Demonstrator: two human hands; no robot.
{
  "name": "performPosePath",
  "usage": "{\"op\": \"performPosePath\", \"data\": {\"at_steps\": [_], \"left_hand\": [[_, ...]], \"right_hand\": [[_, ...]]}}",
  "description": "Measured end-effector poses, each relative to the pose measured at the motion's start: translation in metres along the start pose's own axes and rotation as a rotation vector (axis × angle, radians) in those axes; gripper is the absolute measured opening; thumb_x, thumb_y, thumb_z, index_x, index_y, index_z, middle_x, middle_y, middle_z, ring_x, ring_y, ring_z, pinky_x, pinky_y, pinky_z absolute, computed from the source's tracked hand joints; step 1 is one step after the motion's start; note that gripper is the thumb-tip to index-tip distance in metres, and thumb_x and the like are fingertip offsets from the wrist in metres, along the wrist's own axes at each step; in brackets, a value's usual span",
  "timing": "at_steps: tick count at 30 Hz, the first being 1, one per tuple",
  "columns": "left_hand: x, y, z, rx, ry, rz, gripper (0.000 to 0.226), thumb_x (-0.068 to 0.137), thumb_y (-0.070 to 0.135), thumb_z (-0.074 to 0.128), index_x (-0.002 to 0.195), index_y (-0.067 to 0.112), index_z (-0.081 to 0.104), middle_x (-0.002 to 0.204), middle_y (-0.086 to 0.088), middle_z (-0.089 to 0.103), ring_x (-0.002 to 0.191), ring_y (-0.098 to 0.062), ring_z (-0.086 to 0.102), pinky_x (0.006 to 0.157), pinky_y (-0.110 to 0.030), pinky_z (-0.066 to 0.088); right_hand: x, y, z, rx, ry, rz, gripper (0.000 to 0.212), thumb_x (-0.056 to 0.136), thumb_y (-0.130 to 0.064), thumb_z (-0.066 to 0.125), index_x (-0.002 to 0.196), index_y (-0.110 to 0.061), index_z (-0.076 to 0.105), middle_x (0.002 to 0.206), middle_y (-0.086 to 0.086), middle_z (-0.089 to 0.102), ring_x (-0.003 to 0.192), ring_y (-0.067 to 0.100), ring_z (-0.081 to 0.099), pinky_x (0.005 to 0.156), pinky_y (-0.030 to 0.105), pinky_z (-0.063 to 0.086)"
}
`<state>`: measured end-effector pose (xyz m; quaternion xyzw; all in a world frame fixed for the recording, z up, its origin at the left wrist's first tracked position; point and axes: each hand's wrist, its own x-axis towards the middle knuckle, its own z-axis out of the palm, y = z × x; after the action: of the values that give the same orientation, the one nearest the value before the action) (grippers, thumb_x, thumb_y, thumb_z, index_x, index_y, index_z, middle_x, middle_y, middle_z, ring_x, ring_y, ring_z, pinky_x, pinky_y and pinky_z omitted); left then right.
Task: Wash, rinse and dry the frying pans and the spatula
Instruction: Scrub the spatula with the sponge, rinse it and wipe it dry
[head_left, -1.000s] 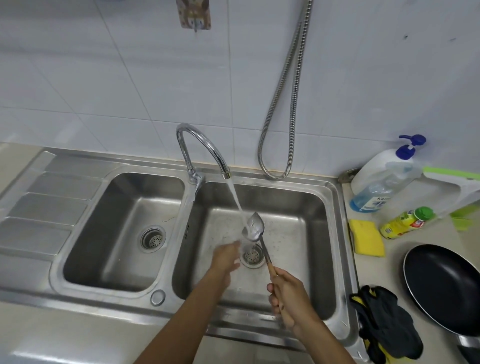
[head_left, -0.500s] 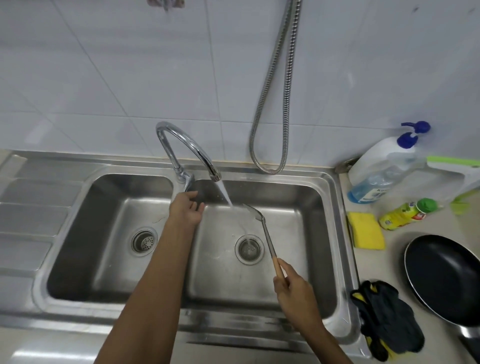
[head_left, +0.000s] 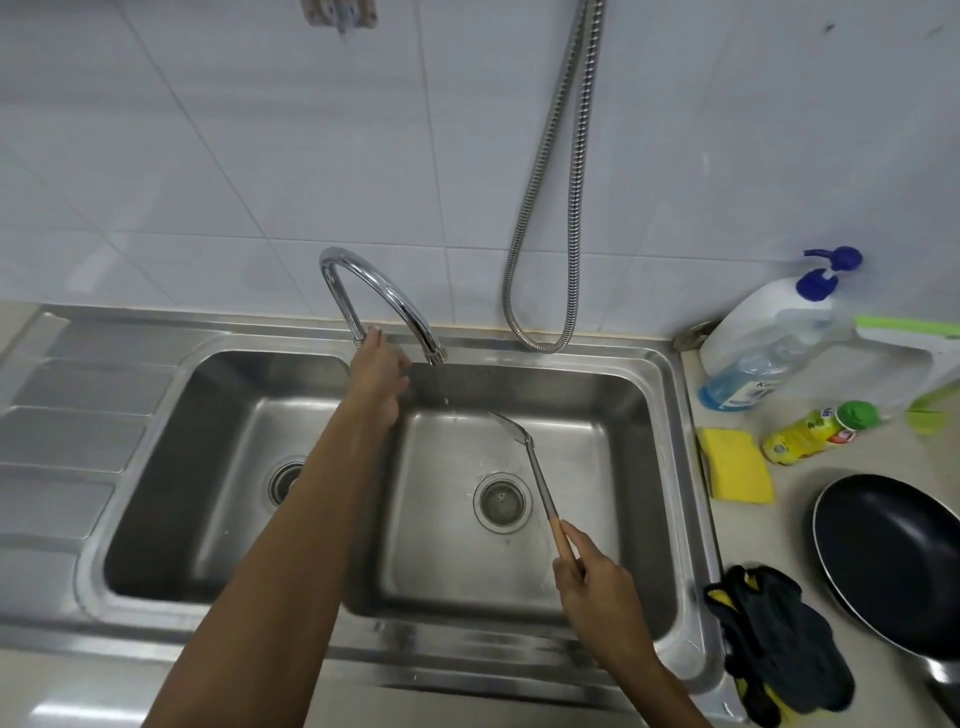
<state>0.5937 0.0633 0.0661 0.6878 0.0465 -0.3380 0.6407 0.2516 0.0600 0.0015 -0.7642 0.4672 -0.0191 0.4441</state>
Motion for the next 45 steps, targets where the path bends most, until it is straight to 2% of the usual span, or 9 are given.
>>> {"op": "performPosePath", "data": {"at_steps": [3, 8, 13, 18, 24, 29, 36, 41, 45], "left_hand": [[-0.017, -0.014, -0.013, -0.001, -0.067, 0.045, 0.038, 0.101, 0.002, 0.041, 0.111, 0.034, 0.057, 0.089, 0.012, 0.054, 0.075, -0.003, 0.048, 0.067, -0.024, 0.037], [-0.075, -0.105, -0.028, 0.132, -0.087, -0.114, 0.025, 0.098, 0.016, 0.061, 0.124, 0.016, 0.060, 0.123, -0.006, 0.070, 0.103, -0.019, 0.066, 0.078, -0.033, 0.049], [-0.161, -0.171, 0.001, 0.414, -0.604, -0.381, 0.043, 0.098, 0.051, 0.056, 0.117, 0.016, 0.072, 0.112, -0.002, 0.077, 0.105, -0.017, 0.072, 0.088, -0.036, 0.055], [-0.189, -0.188, 0.022, 0.089, -0.537, -0.447, 0.034, 0.100, 0.035, 0.059, 0.104, 0.003, 0.069, 0.085, -0.017, 0.069, 0.071, -0.030, 0.065, 0.051, -0.029, 0.050], [-0.192, -0.197, 0.021, 0.041, -0.446, -0.438, 0.030, 0.094, 0.022, 0.068, 0.118, 0.004, 0.068, 0.113, -0.004, 0.077, 0.106, -0.018, 0.073, 0.081, -0.034, 0.055], [-0.204, -0.196, 0.024, -0.091, -0.423, -0.484, 0.010, 0.102, 0.020, 0.058, 0.101, 0.010, 0.060, 0.113, -0.012, 0.076, 0.107, -0.026, 0.072, 0.073, -0.035, 0.058], [-0.220, -0.192, 0.024, -0.163, -0.449, -0.504, 0.017, 0.105, 0.022, 0.052, 0.100, 0.006, 0.054, 0.116, -0.017, 0.074, 0.102, -0.028, 0.075, 0.066, -0.032, 0.060], [-0.227, -0.176, 0.022, -0.053, -0.424, -0.424, 0.026, 0.105, 0.028, 0.052, 0.115, 0.004, 0.053, 0.109, -0.013, 0.077, 0.060, -0.011, 0.066, 0.037, -0.019, 0.043], [-0.233, -0.165, 0.020, 0.077, -0.381, -0.329, 0.030, 0.104, 0.029, 0.054, 0.121, 0.004, 0.058, 0.082, -0.002, 0.076, 0.044, -0.006, 0.041, 0.036, -0.019, 0.034]], "right_hand": [[-0.003, -0.001, 0.001, -0.034, -0.008, -0.018, 0.051, 0.102, -0.023, 0.051, 0.152, -0.031, 0.044, 0.076, -0.021, 0.051, 0.068, 0.008, 0.050, 0.071, 0.027, 0.047], [-0.010, 0.000, 0.002, -0.026, 0.017, 0.020, 0.046, 0.101, -0.026, 0.051, 0.146, -0.038, 0.048, 0.092, -0.008, 0.071, 0.080, 0.016, 0.065, 0.078, 0.025, 0.049], [-0.019, -0.010, 0.008, 0.372, -0.052, 0.193, 0.015, 0.103, -0.039, 0.052, 0.114, -0.042, 0.062, 0.072, -0.005, 0.076, 0.049, 0.013, 0.060, 0.052, 0.029, 0.047], [-0.034, -0.015, 0.003, 0.527, -0.120, 0.225, 0.029, 0.106, -0.025, 0.044, 0.109, -0.036, 0.071, 0.059, -0.002, 0.067, 0.047, 0.018, 0.059, 0.046, 0.030, 0.047], [-0.048, 0.035, -0.042, -0.204, 0.217, -0.024, 0.030, 0.104, -0.035, 0.050, 0.130, -0.029, 0.063, 0.118, -0.004, 0.071, 0.106, 0.019, 0.067, 0.091, 0.039, 0.055], [-0.045, 0.100, -0.080, -0.537, 0.464, -0.116, 0.030, 0.093, -0.017, 0.067, 0.122, -0.010, 0.067, 0.124, 0.015, 0.066, 0.111, 0.039, 0.062, 0.091, 0.051, 0.053], [-0.051, 0.167, -0.076, -0.729, 0.484, 0.115, 0.052, 0.094, -0.039, 0.066, 0.144, -0.025, 0.055, 0.151, 0.022, 0.045, 0.124, 0.054, 0.047, 0.093, 0.068, 0.043], [-0.044, 0.152, -0.075, -0.417, 0.361, -0.014, 0.058, 0.086, 0.003, 0.070, 0.136, -0.025, 0.062, 0.132, 0.013, 0.062, 0.097, 0.040, 0.056, 0.086, 0.047, 0.054], [-0.023, 0.060, -0.067, 0.049, 0.384, -0.211, 0.041, 0.101, -0.010, 0.058, 0.137, -0.028, 0.061, 0.121, -0.004, 0.064, 0.107, 0.014, 0.061, 0.090, 0.013, 0.044]]}}
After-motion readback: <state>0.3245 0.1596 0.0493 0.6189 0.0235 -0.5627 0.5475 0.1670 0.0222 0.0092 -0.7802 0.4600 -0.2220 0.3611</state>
